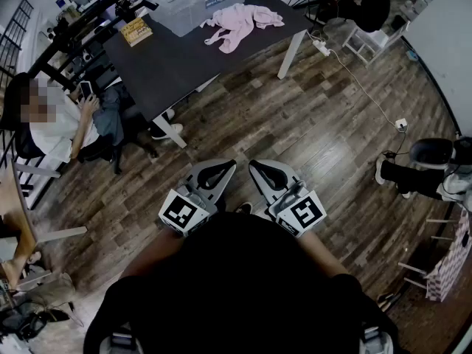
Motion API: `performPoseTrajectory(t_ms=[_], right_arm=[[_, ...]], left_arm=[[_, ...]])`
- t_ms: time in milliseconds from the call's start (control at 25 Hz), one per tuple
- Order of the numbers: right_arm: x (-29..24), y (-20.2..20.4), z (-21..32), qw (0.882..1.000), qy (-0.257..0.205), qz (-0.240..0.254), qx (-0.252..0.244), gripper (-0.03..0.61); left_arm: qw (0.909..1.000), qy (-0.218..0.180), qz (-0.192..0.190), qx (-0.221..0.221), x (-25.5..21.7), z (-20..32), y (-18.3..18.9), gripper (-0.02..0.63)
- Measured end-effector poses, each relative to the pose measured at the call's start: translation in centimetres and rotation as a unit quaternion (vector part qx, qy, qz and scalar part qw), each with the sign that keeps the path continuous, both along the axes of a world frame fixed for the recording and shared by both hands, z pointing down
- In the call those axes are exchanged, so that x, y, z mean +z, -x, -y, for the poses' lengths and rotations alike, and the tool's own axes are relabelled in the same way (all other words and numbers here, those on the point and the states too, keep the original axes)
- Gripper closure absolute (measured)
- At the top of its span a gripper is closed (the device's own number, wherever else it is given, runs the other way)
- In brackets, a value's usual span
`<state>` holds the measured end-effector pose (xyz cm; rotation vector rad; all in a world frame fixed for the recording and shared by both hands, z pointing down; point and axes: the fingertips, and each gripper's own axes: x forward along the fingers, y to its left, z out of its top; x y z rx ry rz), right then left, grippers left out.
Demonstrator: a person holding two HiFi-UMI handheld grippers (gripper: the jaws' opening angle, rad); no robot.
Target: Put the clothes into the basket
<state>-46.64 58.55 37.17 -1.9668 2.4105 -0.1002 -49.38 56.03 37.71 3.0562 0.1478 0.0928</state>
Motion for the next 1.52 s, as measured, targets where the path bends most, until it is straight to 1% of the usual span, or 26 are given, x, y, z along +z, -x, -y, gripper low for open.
performPoseTrajectory(t_ms=[240, 560, 760, 880, 1000, 1160, 1320, 1440, 1520], right_arm=[[0.3, 0.1, -0.4, 1.000, 0.002, 0.002, 0.005, 0.561], [0.8, -0.6, -0.7, 1.000, 0.005, 0.014, 0.015, 0.560], [-0.3, -1.4, -0.3, 0.999, -0.019, 0.042, 0.005, 0.560], [-0.4, -2.1, 0.3, 0.999, -0.020, 0.045, 0.008, 0.561], [-0.3, -3.2, 1.5, 0.999, -0.016, 0.048, 0.015, 0.561], [-0.2, -4.9, 3.9, 1.000, -0.002, 0.022, 0.020, 0.563], [0.1, -6.2, 6.7, 1.000, 0.007, 0.005, 0.020, 0.563], [-0.1, -6.9, 9.2, 1.000, 0.001, 0.010, 0.016, 0.564], [-0.2, -7.3, 10.7, 1.000, 0.002, 0.015, 0.021, 0.565]], left_arm=[[0.9999, 0.000, -0.010, -0.005, -0.1, -0.1, -0.1, 0.611], [1.0000, 0.006, -0.003, 0.000, 0.3, -0.3, -0.6, 0.611], [1.0000, 0.006, 0.000, 0.004, 0.0, 0.5, -1.4, 0.611], [0.9999, 0.009, -0.002, 0.011, -0.3, 1.2, -1.9, 0.611], [0.9997, 0.014, -0.010, 0.019, -1.1, 2.4, -2.8, 0.611], [0.9993, 0.003, -0.028, 0.025, -2.0, 4.5, -4.1, 0.611], [0.9994, -0.008, -0.019, 0.029, -1.9, 7.2, -5.8, 0.611], [0.9992, -0.001, -0.024, 0.032, -1.9, 9.7, -7.0, 0.612], [0.9990, -0.004, -0.023, 0.038, -1.8, 11.2, -7.7, 0.612]])
